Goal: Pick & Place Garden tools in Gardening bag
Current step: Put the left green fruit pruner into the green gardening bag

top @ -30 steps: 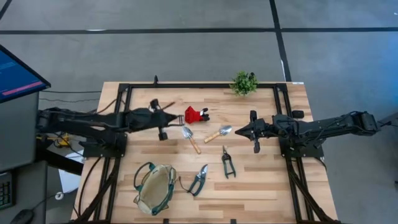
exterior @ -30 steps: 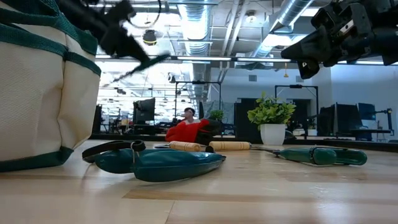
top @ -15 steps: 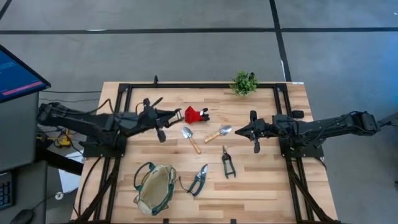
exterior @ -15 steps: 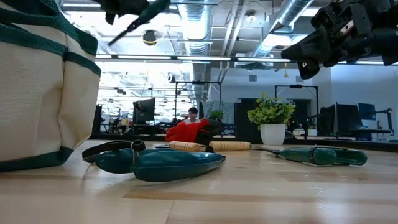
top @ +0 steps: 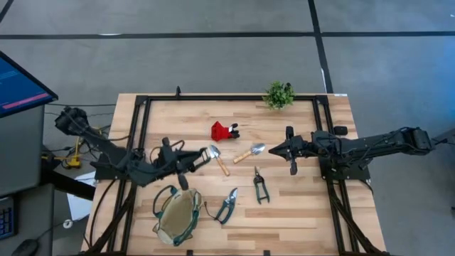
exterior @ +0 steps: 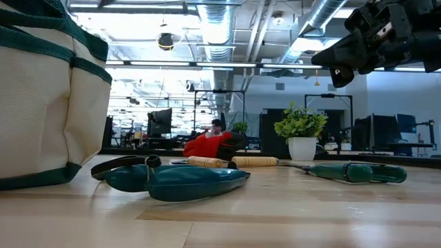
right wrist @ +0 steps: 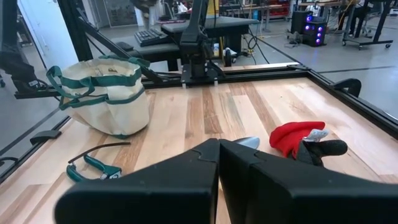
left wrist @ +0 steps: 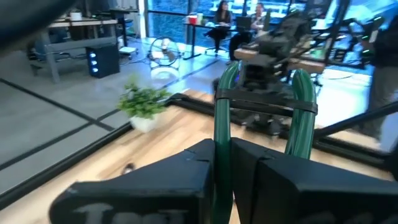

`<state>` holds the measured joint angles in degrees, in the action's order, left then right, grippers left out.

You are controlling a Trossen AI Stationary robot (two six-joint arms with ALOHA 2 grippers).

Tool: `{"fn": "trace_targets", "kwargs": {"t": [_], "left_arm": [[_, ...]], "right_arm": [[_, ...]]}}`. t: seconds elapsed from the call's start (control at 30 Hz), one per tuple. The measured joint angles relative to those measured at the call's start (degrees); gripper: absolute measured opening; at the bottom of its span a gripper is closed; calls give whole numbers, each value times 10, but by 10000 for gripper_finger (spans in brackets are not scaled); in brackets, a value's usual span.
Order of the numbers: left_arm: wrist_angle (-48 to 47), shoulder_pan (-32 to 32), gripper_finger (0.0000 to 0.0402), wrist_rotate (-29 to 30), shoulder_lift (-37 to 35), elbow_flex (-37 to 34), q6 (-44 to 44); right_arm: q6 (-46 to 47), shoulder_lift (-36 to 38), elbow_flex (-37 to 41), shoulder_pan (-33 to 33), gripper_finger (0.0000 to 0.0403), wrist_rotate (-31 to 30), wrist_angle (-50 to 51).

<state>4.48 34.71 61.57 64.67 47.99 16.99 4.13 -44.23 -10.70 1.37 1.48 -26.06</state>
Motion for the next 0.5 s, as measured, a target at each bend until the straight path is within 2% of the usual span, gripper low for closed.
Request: {"fn": "trace_targets", "kwargs": {"t": [0.1, 0.23, 0.37, 0.5], "left_arm": [[-1, 27, 7, 1, 19, 24, 3], [-22, 64, 7, 31, 21, 29, 68], [-79, 84, 7, 46, 22, 29, 206], [-127, 87, 7, 16, 33, 29, 336]], "right_arm": [[4, 0, 0, -1, 0, 0, 1], [4, 0, 0, -8, 0, 0, 3], [4, 0, 0, -14, 0, 0, 3], [-1, 0, 0, -12, 0, 0, 1]]}}
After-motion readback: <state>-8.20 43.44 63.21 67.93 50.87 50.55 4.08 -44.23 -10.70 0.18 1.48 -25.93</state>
